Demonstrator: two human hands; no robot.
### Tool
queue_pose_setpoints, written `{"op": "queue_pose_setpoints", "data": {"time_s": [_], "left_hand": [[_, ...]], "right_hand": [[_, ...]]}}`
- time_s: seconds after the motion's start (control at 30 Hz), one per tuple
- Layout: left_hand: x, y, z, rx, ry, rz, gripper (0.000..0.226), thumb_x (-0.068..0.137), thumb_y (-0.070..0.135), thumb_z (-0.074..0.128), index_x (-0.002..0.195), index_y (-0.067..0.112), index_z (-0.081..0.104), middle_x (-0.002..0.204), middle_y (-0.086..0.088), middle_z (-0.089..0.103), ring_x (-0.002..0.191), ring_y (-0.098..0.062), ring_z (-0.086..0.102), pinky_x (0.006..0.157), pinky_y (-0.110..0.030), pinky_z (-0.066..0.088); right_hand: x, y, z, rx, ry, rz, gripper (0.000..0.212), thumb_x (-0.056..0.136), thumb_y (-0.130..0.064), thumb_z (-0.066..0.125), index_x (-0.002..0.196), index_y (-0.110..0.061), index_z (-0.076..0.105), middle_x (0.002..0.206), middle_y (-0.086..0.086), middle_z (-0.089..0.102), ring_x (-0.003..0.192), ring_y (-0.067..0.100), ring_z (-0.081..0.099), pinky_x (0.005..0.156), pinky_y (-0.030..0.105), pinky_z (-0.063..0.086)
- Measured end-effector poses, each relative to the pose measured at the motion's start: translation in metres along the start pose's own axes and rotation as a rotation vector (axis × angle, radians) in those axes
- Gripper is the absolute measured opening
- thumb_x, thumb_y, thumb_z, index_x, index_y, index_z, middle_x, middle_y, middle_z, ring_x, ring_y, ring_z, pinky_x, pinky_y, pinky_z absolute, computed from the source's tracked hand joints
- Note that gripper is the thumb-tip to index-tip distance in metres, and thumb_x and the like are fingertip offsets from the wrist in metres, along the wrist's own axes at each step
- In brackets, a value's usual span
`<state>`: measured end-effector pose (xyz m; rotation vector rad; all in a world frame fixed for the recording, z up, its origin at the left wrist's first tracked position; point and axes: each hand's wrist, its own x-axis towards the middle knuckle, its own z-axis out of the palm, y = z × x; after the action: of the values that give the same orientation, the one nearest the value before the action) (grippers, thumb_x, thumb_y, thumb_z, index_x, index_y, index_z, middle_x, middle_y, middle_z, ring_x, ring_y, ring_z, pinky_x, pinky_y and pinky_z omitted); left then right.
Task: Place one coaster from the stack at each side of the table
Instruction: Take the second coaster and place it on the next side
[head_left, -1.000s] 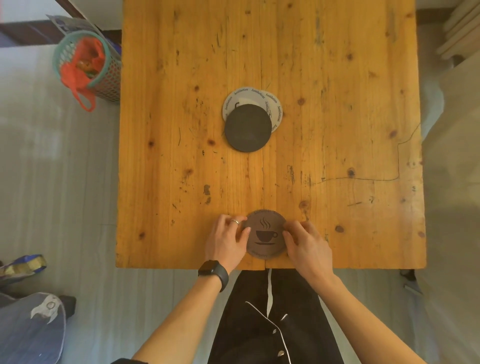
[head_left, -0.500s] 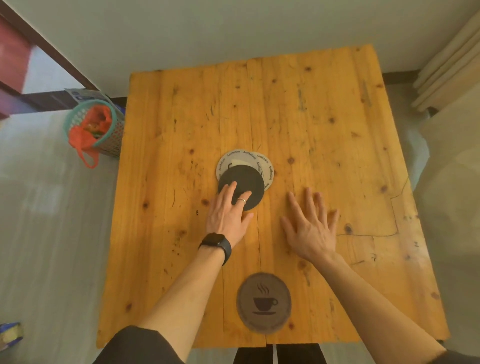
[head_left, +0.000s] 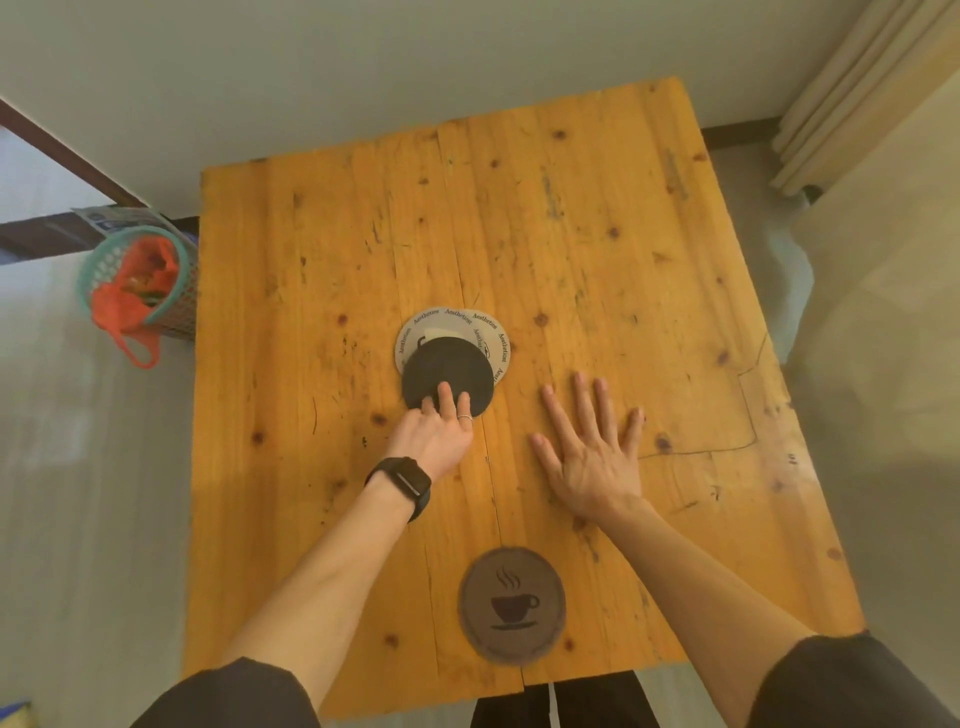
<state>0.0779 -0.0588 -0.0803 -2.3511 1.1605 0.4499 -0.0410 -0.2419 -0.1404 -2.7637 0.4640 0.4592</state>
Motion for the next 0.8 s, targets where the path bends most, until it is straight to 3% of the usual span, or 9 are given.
{"op": "queue_pose_setpoints", "data": {"time_s": [0.1,0.2,0.27,0.33,0.4,0.5,0.67,0.8], "left_hand": [[-0.006,-0.009,-0.018,-0.067,0.021,0.006,0.048,0.099,0.001,0.033,0.147,0.0,0.026,0.144,-0.021,0.047,0.097,-0.03,0.07,0.072,-0.037,0.055],[-0.024,-0.016,-0.034,-0.325,0.261,-0.191,0.039,0.101,0.015,0.042,0.138,0.008,0.048,0.114,-0.005,0.069,0.075,-0.025,0.07,0.056,-0.031,0.055],[-0.042,-0.016,-0.05,-0.681,0.507,-0.419,0.027,0.096,0.02,0.052,0.118,0.013,0.066,0.097,-0.002,0.075,0.065,-0.024,0.067,0.049,-0.027,0.048],[-0.064,-0.012,-0.066,-1.031,0.588,-0.643,0.024,0.092,0.023,0.058,0.113,0.021,0.069,0.081,0.005,0.072,0.061,-0.019,0.064,0.05,-0.026,0.048],[-0.085,-0.004,-0.079,-1.492,0.482,-0.731,0.025,0.092,0.023,0.059,0.116,0.023,0.066,0.086,0.011,0.07,0.064,-0.014,0.066,0.057,-0.032,0.057],[-0.12,0.017,-0.098,-2.075,0.284,-0.771,0.018,0.091,0.015,0.064,0.106,0.025,0.065,0.091,0.007,0.072,0.064,-0.013,0.071,0.056,-0.029,0.058],[-0.164,0.06,-0.11,-2.294,0.055,-0.705,0.021,0.09,0.012,0.064,0.106,0.026,0.062,0.103,-0.006,0.073,0.072,-0.021,0.071,0.056,-0.029,0.054],[-0.181,0.078,-0.108,-2.213,-0.098,-0.633,0.025,0.09,0.013,0.063,0.114,0.021,0.061,0.102,-0.007,0.075,0.084,-0.023,0.072,0.059,-0.03,0.054]], "right_hand": [[0.002,-0.001,-0.011,-0.015,-0.105,-0.001,0.067,0.096,-0.071,0.006,0.151,-0.046,-0.023,0.162,-0.004,-0.033,0.147,0.024,-0.035,0.115,0.065,-0.015],[0.005,-0.004,-0.039,0.051,-0.264,0.013,0.073,0.097,-0.066,0.026,0.157,-0.041,-0.007,0.166,0.0,-0.023,0.151,0.028,-0.024,0.118,0.066,-0.004],[-0.002,-0.014,-0.066,0.254,-0.314,0.08,0.072,0.097,-0.067,0.031,0.159,-0.035,0.014,0.17,0.003,0.002,0.155,0.029,-0.001,0.121,0.059,0.01],[-0.022,-0.023,-0.094,0.642,-0.328,0.217,0.073,0.093,-0.072,0.039,0.154,-0.032,0.032,0.161,0.003,0.035,0.145,0.028,0.034,0.114,0.047,0.034],[-0.055,-0.032,-0.117,1.109,-0.334,0.38,0.076,0.085,-0.076,0.05,0.146,-0.032,0.044,0.146,-0.001,0.053,0.124,0.02,0.056,0.099,0.039,0.045],[-0.106,-0.032,-0.137,1.498,-0.345,0.49,0.062,0.082,-0.068,0.064,0.131,-0.033,0.051,0.128,-0.002,0.066,0.106,0.018,0.07,0.083,0.038,0.056],[-0.181,-0.033,-0.142,1.62,-0.241,0.587,0.059,0.086,-0.043,0.075,0.136,-0.023,0.05,0.116,0.004,0.072,0.092,0.02,0.076,0.066,0.031,0.061],[-0.219,-0.028,-0.139,1.579,-0.168,0.626,0.049,0.089,-0.034,0.075,0.131,-0.022,0.054,0.105,0.003,0.072,0.084,0.017,0.072,0.066,0.031,0.06]]}}
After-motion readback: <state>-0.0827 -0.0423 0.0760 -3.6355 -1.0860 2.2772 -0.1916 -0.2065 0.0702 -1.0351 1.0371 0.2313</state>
